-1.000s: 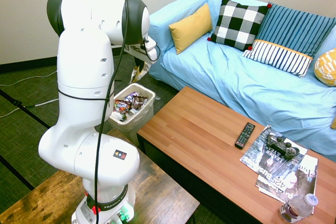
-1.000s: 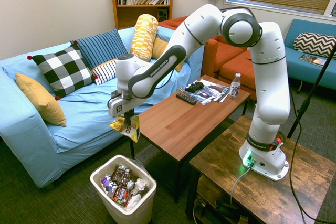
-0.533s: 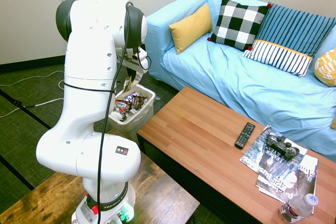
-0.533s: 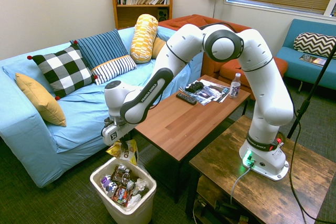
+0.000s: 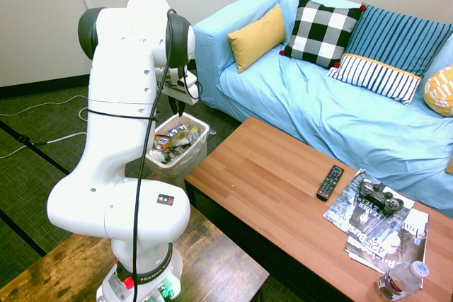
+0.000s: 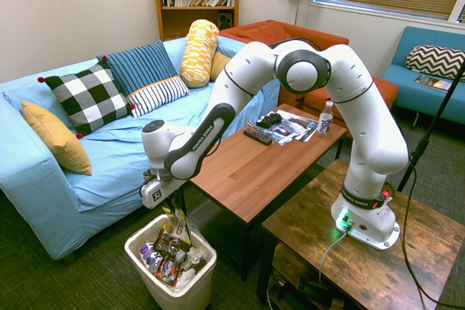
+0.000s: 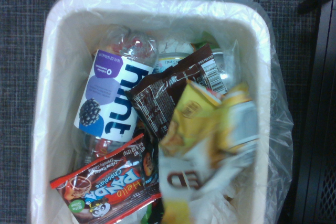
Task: Throw the chip bag in the trash bin
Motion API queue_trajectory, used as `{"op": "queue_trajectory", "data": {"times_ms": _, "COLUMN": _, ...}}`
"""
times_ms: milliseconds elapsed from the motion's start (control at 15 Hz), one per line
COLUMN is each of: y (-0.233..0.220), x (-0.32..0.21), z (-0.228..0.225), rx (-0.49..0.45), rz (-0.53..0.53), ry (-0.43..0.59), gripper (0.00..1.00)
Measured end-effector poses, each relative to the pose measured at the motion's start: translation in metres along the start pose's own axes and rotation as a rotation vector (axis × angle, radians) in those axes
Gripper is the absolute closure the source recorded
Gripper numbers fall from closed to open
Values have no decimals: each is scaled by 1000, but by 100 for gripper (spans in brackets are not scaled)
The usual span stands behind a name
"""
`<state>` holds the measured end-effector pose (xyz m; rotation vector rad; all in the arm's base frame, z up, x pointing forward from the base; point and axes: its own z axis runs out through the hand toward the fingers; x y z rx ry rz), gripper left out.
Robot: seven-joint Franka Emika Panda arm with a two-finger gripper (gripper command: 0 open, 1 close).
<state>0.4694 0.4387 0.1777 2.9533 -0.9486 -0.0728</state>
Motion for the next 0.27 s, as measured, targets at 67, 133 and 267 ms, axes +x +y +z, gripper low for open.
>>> {"op": "queue_trajectory", "data": {"times_ms": 67, "y": 0, "x": 0, "z": 1, "rx": 0, "rz": 0, "ry": 0, "gripper": 0}}
{"op": "queue_trajectory", "data": {"times_ms": 133, "y": 0, "x": 0, "z": 0, "rx": 0, "rz": 1, "ry": -1, "gripper": 0}}
{"op": "queue_trajectory", "data": {"times_ms": 267, "y": -1, "x": 0, "z": 0, "rx": 1, "rz": 4, "ry": -3, "gripper": 0}}
